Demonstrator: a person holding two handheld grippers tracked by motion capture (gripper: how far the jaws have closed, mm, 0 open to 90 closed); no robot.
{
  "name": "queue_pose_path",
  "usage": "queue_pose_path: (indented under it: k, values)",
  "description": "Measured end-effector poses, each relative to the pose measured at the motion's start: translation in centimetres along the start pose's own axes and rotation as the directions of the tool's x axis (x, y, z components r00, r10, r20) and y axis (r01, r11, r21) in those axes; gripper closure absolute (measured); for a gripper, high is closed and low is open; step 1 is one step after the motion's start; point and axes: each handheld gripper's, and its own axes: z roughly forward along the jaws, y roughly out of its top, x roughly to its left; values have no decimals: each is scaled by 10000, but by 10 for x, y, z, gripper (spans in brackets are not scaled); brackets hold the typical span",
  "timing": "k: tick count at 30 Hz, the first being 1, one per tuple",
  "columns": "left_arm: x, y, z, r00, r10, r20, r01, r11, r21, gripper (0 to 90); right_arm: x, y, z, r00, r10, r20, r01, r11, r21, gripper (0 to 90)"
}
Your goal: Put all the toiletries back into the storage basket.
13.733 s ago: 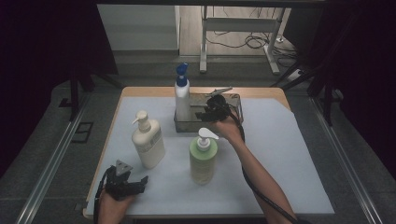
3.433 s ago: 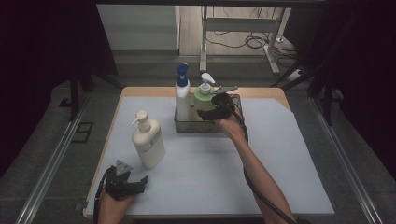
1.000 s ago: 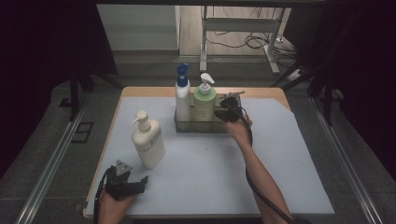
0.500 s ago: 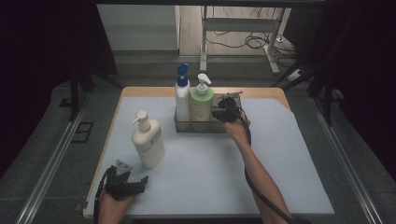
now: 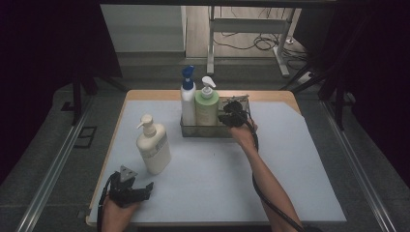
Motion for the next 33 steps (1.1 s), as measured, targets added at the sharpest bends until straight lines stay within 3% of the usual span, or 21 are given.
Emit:
queue_pose_path:
  k: [11,23,33]
  values:
    - [0,0,0,10000,6,-9,-6,10000,-5,119,-2,0,-3,10000,45,30,-45,10000,-76,854]
    - [0,0,0,10000,0,-1,0,10000,-13,119,-4,2,-21,9999,-73,-96,69,9992,-403,773]
    - [0,0,0,10000,-51,17,51,10000,-7,119,-1,-2,-45,9983,-481,-329,461,9972,-590,613]
